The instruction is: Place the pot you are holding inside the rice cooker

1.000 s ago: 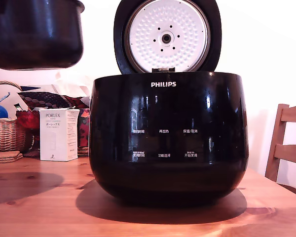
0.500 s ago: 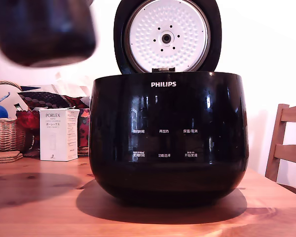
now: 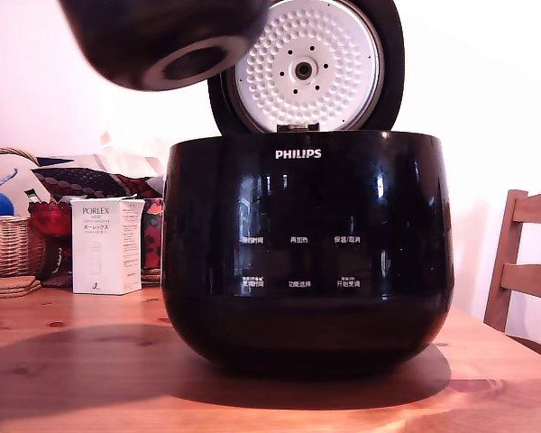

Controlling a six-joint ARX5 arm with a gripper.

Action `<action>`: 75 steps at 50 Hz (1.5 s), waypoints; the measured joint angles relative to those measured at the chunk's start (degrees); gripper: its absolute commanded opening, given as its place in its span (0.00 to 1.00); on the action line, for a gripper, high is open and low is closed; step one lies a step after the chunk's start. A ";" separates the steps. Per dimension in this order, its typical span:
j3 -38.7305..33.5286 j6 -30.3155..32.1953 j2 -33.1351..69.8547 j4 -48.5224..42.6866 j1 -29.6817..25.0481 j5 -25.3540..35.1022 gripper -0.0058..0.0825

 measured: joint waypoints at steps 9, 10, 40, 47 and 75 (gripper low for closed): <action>0.00 -0.20 0.09 1.40 -1.97 -0.02 0.04; 0.00 -0.20 0.15 1.79 -2.21 -0.04 0.04; 0.04 0.07 5.99 4.39 -7.37 -0.07 0.04; 0.07 0.33 6.56 4.48 -7.34 -0.11 0.04; 0.63 4.96 14.29 7.74 -7.37 -3.82 0.04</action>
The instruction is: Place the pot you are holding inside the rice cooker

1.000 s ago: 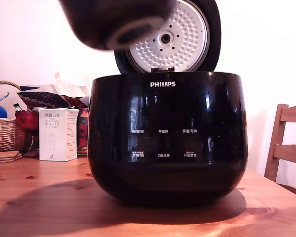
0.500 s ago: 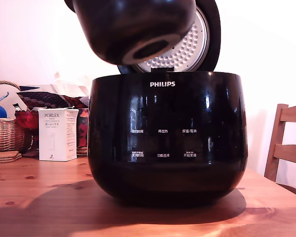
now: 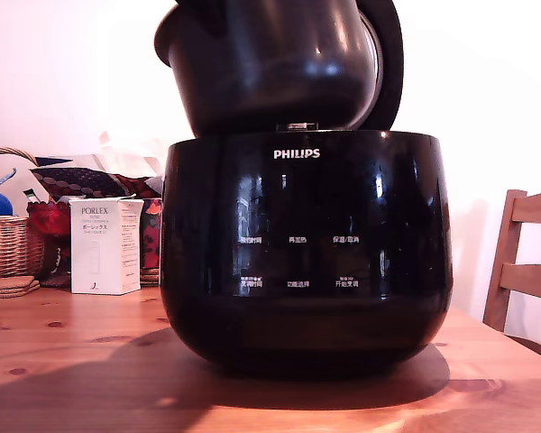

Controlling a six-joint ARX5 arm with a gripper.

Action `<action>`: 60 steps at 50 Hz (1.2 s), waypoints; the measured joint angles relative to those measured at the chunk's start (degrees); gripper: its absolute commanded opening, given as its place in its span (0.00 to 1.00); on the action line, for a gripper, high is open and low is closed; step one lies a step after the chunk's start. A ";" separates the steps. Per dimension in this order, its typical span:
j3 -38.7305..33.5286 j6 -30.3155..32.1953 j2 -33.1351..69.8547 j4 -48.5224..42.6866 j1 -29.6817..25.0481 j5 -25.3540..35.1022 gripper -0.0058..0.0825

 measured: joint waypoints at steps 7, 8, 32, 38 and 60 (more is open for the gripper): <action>0.24 1.51 1.42 0.61 0.00 -0.55 0.04; 0.24 1.51 1.62 0.72 0.00 -0.55 0.04; 0.33 10.73 4.87 1.33 0.00 -2.99 0.04; 0.46 12.17 6.16 1.16 0.00 -3.41 0.04; 0.59 13.64 9.03 0.57 0.00 -3.48 0.04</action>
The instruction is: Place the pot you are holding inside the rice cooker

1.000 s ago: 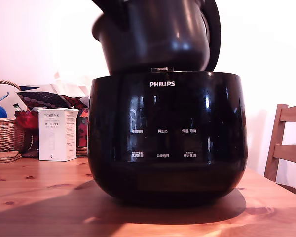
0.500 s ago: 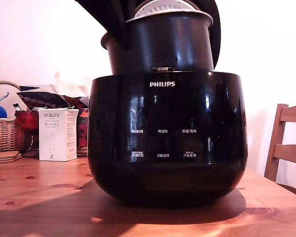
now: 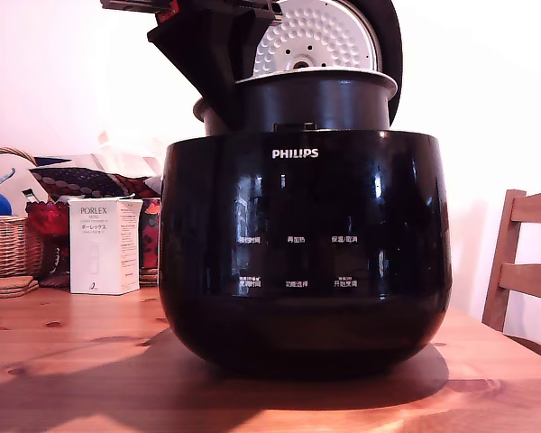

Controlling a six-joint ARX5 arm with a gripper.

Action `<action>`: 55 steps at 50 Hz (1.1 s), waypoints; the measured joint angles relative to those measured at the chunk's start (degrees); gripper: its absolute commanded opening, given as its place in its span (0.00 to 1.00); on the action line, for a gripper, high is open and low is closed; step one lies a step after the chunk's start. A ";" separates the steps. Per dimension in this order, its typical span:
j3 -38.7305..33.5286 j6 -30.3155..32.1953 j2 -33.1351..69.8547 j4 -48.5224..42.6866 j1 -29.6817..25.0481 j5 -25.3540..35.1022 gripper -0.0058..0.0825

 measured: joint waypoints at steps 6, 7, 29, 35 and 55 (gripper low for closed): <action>0.00 0.02 0.00 -0.31 0.00 0.00 0.04; 0.00 0.02 0.00 -0.31 0.00 0.00 0.04; 0.46 3.58 1.90 -0.94 -0.39 -1.33 0.04; 0.46 4.70 1.90 -0.87 -0.74 -2.14 0.04; 0.46 9.14 1.92 -0.76 -0.72 -2.91 0.04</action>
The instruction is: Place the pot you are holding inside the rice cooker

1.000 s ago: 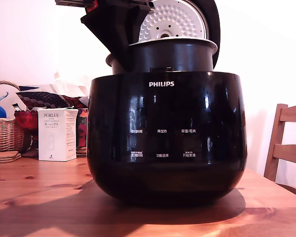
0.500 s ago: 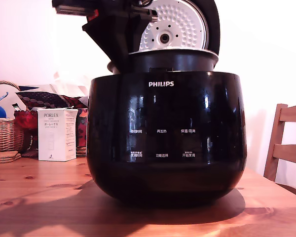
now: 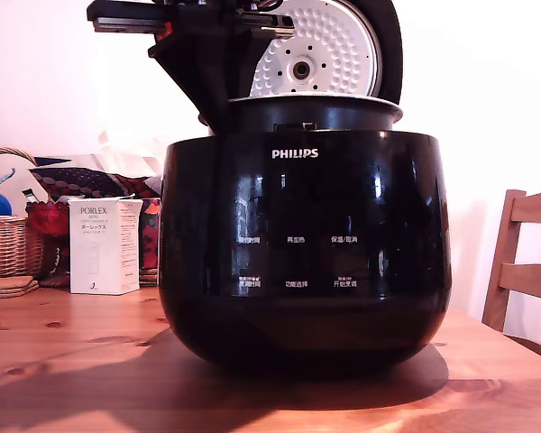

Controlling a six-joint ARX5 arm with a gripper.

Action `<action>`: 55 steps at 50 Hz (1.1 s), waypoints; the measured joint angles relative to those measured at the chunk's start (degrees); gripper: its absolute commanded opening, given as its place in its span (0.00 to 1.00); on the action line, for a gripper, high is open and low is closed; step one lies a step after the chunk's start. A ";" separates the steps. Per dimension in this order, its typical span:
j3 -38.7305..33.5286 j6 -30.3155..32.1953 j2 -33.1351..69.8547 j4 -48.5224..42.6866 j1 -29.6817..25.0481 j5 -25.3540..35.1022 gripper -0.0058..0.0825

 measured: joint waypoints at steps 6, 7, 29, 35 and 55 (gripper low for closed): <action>0.00 0.04 0.00 0.00 0.00 0.00 0.04; 0.00 0.04 0.00 0.00 0.00 0.02 0.04; 0.00 0.11 0.00 -0.07 0.00 0.22 0.12; 0.00 0.11 0.00 -0.09 0.00 0.22 0.15; 0.02 -0.28 0.00 -0.76 -0.13 0.85 0.20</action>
